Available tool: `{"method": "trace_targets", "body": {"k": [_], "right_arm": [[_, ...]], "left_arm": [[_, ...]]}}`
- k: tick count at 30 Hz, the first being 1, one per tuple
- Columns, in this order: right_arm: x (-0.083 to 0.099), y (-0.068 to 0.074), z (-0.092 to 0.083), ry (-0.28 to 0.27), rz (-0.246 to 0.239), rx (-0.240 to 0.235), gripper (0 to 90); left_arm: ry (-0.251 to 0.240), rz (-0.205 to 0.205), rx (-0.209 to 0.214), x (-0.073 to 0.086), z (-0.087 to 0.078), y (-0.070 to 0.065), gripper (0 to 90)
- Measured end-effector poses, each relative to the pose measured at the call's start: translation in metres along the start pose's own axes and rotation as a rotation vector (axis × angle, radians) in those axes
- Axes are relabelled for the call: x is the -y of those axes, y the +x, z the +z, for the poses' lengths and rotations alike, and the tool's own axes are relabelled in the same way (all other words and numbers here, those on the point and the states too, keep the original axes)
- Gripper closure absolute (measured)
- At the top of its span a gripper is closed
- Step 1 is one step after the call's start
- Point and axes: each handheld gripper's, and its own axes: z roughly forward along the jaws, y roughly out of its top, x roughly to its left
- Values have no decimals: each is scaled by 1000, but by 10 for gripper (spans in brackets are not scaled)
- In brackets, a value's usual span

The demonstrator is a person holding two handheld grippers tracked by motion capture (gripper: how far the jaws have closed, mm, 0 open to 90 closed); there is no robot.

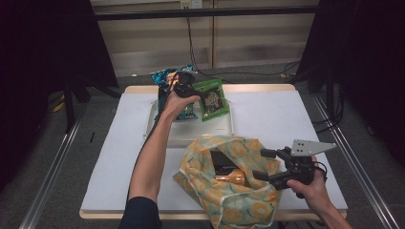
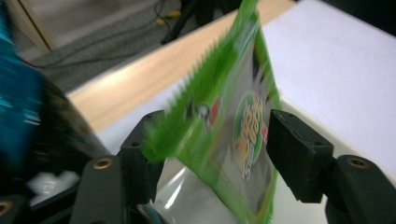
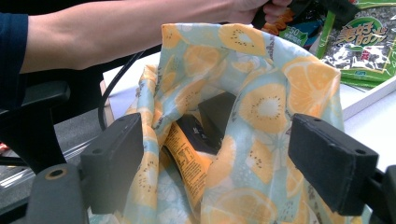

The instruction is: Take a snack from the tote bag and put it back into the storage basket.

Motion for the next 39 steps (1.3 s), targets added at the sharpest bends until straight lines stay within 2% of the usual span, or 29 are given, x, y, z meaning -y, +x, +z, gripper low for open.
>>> {"method": "trace_targets", "body": {"k": [1, 5, 6, 8, 9, 10, 11, 13, 16, 17, 19, 20, 21, 25, 27, 28, 29, 30, 34, 35, 38, 39], "right_arm": [[0, 0, 0, -1, 1, -2, 179], [0, 0, 0, -1, 0, -2, 179], [0, 0, -1, -2, 2, -2, 179], [0, -1, -1, -5, 2, 1, 178], [0, -1, 0, -5, 2, 0, 178], [0, -1, 0, -3, 3, 4, 178], [0, 0, 0, -2, 2, 3, 178], [1, 0, 0, 0, 2, 3, 178], [1, -1, 1, 2, 5, 6, 178], [1, -1, 1, 3, 4, 7, 178], [2, -1, 1, 3, 4, 7, 177], [2, 0, 1, 5, 3, 6, 177], [2, 0, 1, 4, 3, 5, 176], [1, 0, 2, 6, -1, 6, 176], [2, 0, 3, 8, 0, 9, 175], [2, 0, 3, 9, 1, 8, 175], [2, 0, 3, 8, 3, 8, 175], [1, 0, 4, 8, 1, 6, 175], [1, 0, 3, 4, 2, 7, 175], [1, 0, 3, 5, 2, 10, 174], [1, -1, 3, 6, 4, 10, 175], [1, -1, 2, 5, 3, 9, 175]], "left_arm": [[-17, -10, -18, -1, -2, 1, 356], [-51, -26, -21, -3, -13, 6, 347], [-69, -36, -3, -4, -16, 6, 348], [-77, -36, -5, -3, -18, 3, 378], [-81, -26, 15, -3, -20, 2, 398], [-71, -16, 21, -2, -22, 1, 452], [-87, -5, 28, -1, -23, -2, 494], [-83, 15, 68, 2, -25, -9, 573], [-75, 13, 123, 11, -25, -12, 718], [-70, 8, 123, 14, -25, -14, 741], [-39, 18, 158, 21, -23, -16, 832], [-33, 8, 185, 24, -22, -17, 880], [-29, -2, 195, 27, -21, -18, 900], [77, 52, 220, 43, -9, -29, 900], [107, 65, 223, 47, -5, -32, 900], [108, 53, 238, 50, -1, -33, 900], [137, 58, 234, 52, 2, -34, 900], [141, 60, 239, 56, 6, -34, 900], [215, 85, 228, 61, 14, -36, 900], [226, 74, 234, 63, 17, -36, 900], [298, 125, 219, 68, 22, -34, 900], [280, 98, 213, 67, 23, -34, 900]]}}
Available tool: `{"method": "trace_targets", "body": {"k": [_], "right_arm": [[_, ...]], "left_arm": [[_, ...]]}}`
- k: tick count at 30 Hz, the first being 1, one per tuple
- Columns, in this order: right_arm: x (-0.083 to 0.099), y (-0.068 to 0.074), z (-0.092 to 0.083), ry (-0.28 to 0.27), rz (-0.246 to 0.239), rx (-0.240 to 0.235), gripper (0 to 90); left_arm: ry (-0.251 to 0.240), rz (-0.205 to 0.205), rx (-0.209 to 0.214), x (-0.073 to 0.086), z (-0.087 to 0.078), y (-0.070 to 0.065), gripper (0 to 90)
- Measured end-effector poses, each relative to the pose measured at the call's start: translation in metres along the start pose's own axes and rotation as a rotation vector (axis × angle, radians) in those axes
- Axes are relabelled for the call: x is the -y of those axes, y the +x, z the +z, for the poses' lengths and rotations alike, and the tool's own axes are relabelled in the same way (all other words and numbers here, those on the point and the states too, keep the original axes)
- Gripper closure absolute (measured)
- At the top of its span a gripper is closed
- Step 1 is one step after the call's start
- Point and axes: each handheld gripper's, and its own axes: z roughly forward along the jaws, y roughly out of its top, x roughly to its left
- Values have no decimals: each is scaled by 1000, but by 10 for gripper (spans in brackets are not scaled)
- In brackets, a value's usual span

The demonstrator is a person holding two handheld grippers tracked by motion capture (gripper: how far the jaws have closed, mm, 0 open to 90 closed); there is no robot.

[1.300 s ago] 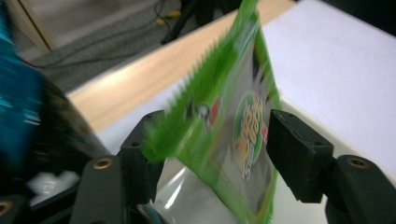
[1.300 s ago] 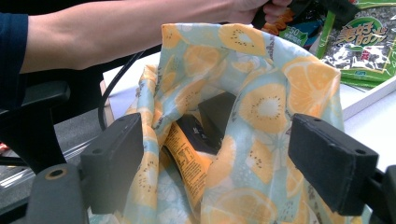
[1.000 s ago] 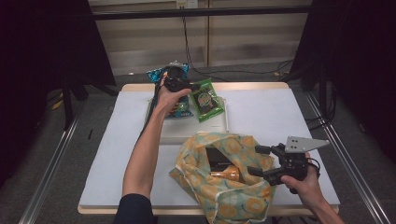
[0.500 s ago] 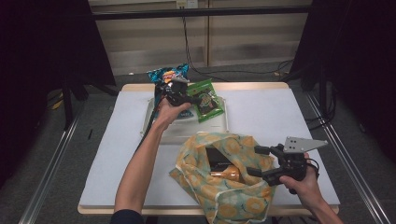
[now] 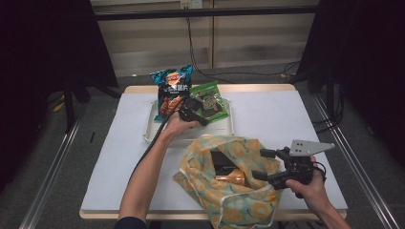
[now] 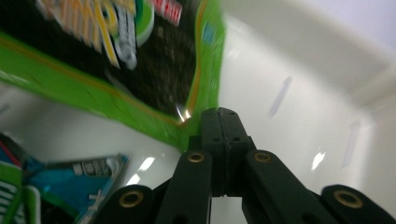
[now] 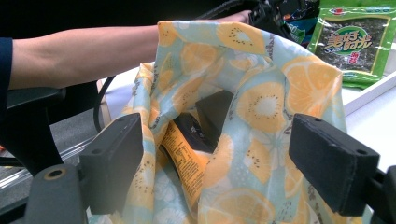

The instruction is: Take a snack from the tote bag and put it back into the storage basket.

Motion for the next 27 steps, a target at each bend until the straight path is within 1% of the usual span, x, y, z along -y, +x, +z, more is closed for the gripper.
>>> {"method": "trace_targets", "body": {"k": [2, 3, 4, 5, 6, 7, 9, 10, 11, 12, 13, 14, 15, 16, 17, 18, 20, 21, 22, 23, 24, 25, 26, 27], "right_arm": [[0, 0, 0, 0, 0, -1, 174], [0, 0, 0, 0, 2, -1, 174], [0, 0, 0, 1, 1, -1, 174], [0, 0, 0, 3, -2, 0, 174], [-1, 1, 0, 2, -1, -3, 174], [-1, 1, 0, 1, -2, -3, 174], [-1, 0, -1, 2, -2, -4, 174], [0, 0, -1, 2, -1, -5, 174], [0, 0, 0, 5, -1, -5, 174], [0, 0, 0, 4, -1, -6, 173], [0, 0, 0, 2, 0, -5, 173], [-1, 0, 0, -1, -2, -1, 173], [-1, 0, 0, -2, -1, -2, 172], [-1, 0, 0, -3, -1, -2, 172], [-1, 0, 0, -3, 0, -1, 172], [-1, 0, 0, -3, 0, -2, 172], [-1, 0, 0, -3, -1, -4, 172], [-1, 0, 0, -5, -1, -6, 172], [-1, 0, -1, -5, 0, -4, 172], [-1, 0, -1, -7, -2, -4, 173], [-1, 0, -1, -7, -2, -4, 173], [-1, 0, -1, -6, -3, -4, 173], [-1, 0, -1, -7, -2, -4, 173], [0, 0, -1, -6, -1, -3, 173]], "left_arm": [[-11, -36, -7, -1, 1, 0, 900], [17, 13, -7, -2, 0, 4, 900], [28, 8, -16, -2, -1, 4, 900], [27, 4, -31, -3, -1, 4, 900], [37, 13, -33, -3, -2, 6, 900], [27, 0, -39, -3, -3, 7, 900], [29, -9, -53, -2, -3, 10, 900], [21, -20, -64, -3, -2, 9, 900], [22, -16, -70, -4, -1, 10, 900], [15, -25, -74, -5, 0, 10, 900], [24, -20, -79, -6, 0, 11, 900], [20, -28, -102, -7, 1, 11, 900], [10, -38, -108, -8, 2, 12, 900], [17, -41, -110, -9, 2, 12, 900], [14, -62, -111, -10, 3, 13, 900], [6, -61, -115, -10, 3, 14, 900], [-9, -69, -105, -9, 4, 17, 900], [-26, -95, -105, -9, 5, 17, 900], [-30, -97, -100, -9, 5, 17, 900], [-58, -133, -109, -9, 8, 13, 900], [-15, -72, -103, -10, 5, 16, 900], [-20, -66, -98, -10, 6, 15, 900], [-16, -65, -109, -10, 6, 13, 900], [-12, -64, -110, -10, 6, 13, 900]]}}
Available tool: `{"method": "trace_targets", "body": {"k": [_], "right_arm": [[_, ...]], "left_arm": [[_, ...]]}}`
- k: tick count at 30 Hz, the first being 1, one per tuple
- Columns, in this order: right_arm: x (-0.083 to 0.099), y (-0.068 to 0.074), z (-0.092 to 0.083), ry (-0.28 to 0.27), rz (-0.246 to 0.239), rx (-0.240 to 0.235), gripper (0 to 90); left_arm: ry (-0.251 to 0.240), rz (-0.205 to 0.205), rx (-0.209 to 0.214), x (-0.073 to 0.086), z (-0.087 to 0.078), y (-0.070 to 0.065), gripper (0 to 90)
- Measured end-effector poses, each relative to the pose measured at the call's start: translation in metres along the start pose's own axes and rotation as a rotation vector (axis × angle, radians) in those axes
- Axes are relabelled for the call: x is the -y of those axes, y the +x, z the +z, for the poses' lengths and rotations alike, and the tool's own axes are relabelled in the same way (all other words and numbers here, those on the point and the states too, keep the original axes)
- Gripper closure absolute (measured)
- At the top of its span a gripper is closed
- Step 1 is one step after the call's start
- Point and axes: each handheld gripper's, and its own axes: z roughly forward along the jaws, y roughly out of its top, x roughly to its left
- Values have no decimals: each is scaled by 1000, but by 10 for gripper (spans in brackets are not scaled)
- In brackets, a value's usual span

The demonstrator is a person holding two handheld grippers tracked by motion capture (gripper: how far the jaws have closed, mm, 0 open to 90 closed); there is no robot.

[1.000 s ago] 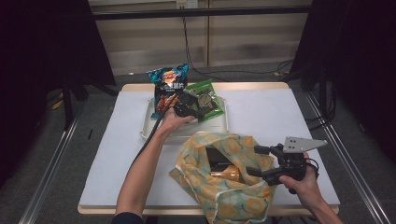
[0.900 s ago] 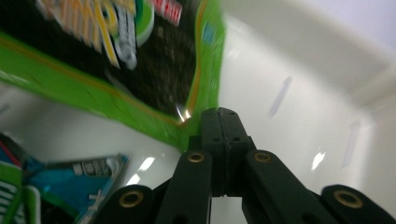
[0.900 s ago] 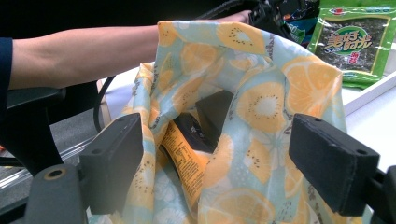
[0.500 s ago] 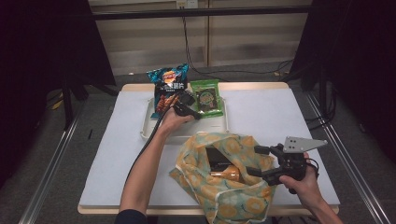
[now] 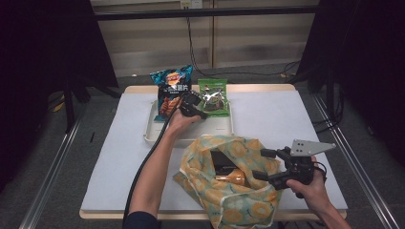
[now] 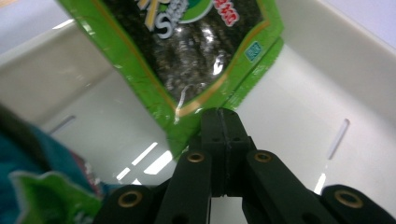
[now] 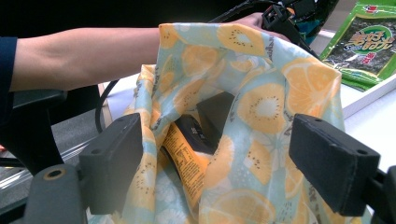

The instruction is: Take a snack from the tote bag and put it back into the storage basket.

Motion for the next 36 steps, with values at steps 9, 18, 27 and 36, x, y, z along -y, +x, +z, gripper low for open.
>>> {"method": "trace_targets", "body": {"k": [9, 18, 27, 36], "right_arm": [[1, -1, 2, 8, 3, 2, 173], [0, -2, 3, 8, 7, 9, 181], [-2, -1, 7, 26, 1, 29, 263], [-2, -2, 13, 58, 9, 2, 434]], "left_arm": [[-64, -9, 19, 1, -12, -10, 895], [-144, -45, 73, 14, -33, -15, 840], [-233, -37, 95, 33, -66, -27, 665], [-280, -17, 85, 55, -94, -46, 515]]}}
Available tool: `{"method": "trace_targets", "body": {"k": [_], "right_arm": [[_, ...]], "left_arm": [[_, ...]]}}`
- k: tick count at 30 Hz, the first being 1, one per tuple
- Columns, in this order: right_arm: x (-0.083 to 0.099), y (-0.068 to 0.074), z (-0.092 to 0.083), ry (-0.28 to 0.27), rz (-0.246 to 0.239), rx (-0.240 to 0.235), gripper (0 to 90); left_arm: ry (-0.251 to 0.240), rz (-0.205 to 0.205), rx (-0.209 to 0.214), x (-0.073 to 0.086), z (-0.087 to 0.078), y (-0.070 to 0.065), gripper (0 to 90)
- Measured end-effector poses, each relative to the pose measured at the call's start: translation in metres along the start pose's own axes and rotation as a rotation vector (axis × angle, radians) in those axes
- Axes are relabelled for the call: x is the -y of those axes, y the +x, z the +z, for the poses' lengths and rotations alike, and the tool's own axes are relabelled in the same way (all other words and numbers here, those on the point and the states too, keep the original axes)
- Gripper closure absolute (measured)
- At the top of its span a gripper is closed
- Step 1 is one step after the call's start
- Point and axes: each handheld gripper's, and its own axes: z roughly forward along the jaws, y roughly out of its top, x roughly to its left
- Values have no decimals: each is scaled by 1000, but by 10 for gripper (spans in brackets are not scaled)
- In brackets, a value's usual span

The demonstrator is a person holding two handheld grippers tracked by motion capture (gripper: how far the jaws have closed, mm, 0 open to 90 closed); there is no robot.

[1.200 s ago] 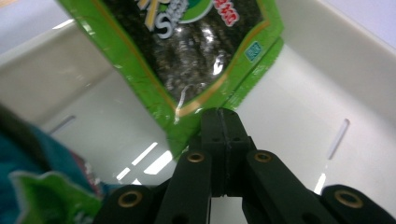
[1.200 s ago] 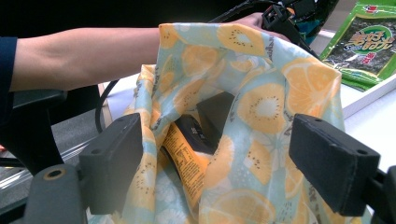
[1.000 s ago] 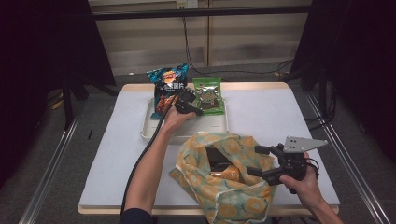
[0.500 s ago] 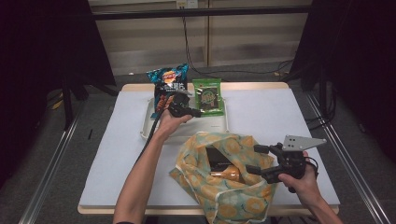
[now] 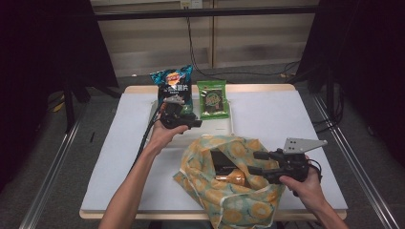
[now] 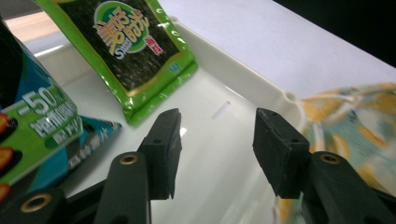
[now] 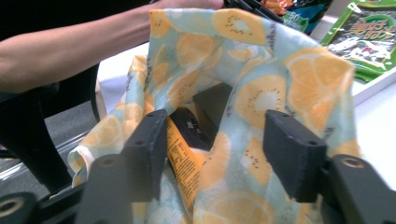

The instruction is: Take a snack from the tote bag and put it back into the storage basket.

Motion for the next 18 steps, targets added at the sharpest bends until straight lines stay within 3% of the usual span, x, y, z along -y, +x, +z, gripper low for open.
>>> {"method": "trace_targets", "body": {"k": [2, 6, 12, 18], "right_arm": [[-1, 0, 1, 8, -3, -8, 449], [-5, 3, 4, 19, -15, -19, 492], [-10, 4, 9, 35, -22, -27, 567], [-14, 5, 13, 69, -23, -38, 674]], "left_arm": [[-23, -17, 11, 4, -9, -5, 472], [-36, 10, 18, 9, -27, -16, 468], [-92, 50, 40, 18, -54, -31, 587], [-105, 65, 57, 27, -74, -47, 661]]}}
